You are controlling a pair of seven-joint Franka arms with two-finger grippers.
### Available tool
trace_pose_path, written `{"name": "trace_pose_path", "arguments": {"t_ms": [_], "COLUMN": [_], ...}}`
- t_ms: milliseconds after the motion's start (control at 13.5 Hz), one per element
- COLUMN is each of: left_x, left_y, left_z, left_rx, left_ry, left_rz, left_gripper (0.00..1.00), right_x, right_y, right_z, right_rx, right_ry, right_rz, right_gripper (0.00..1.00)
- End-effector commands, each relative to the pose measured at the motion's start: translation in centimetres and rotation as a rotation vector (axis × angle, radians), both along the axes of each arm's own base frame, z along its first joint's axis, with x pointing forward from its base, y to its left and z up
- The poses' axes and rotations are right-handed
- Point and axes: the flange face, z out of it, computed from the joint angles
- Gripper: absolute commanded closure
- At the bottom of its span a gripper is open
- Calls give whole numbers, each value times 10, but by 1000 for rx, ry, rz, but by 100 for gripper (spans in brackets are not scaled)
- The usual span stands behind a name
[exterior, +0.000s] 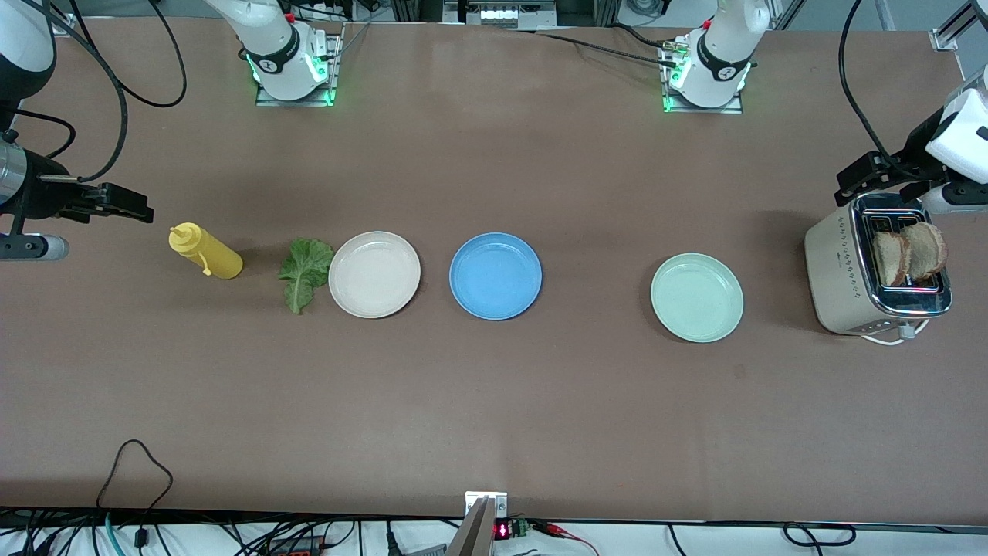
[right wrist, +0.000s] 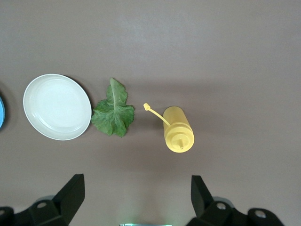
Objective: Make sandwich in blue plate with both arms
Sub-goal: 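Reach the left gripper into the toaster toward a bread slice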
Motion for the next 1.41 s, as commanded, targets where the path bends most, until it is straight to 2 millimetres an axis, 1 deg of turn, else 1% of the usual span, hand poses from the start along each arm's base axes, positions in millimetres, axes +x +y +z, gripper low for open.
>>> {"name": "trace_pose_path", "arguments": {"t_ms": [0,148,223,297,371,594,668,742,816,1039,1261,1335], "left_x": [-9,-3,6,14,23,45,50,54,52,52,51,48], "left_y": [-4,-2,9,26,49,100,119,136,156,177,187,194], "left_z": [2,-4,-14,-23,-42,-84,-96,-114,-130,-167,-187,-191], "left_rx": [-18,-19,-20,-20,-19,-21,-26,-37,-47,-63,-26,-33], "left_ry": [3,6,12,14,32,55,69,94,116,170,212,227], "left_rz": [12,7,15,41,79,152,123,77,61,35,19,30], "left_gripper": [0,0,0,0,0,0,0,0,0,0,0,0], "right_x": [-3,-3,-3,-3,-3,-3,-3,-3,-3,-3,-2,-2], "right_y": [0,0,0,0,0,0,0,0,0,-1,0,0], "right_z": [6,6,6,6,6,6,6,6,6,5,5,5], "right_rx": [14,14,14,14,14,15,15,15,15,15,15,15], "right_ry": [1,1,1,1,1,1,1,1,1,2,1,1], "right_rz": [-10,-11,-11,-11,-11,-11,-11,-11,-11,-13,-11,-11], "right_gripper": [0,0,0,0,0,0,0,0,0,0,0,0]}}
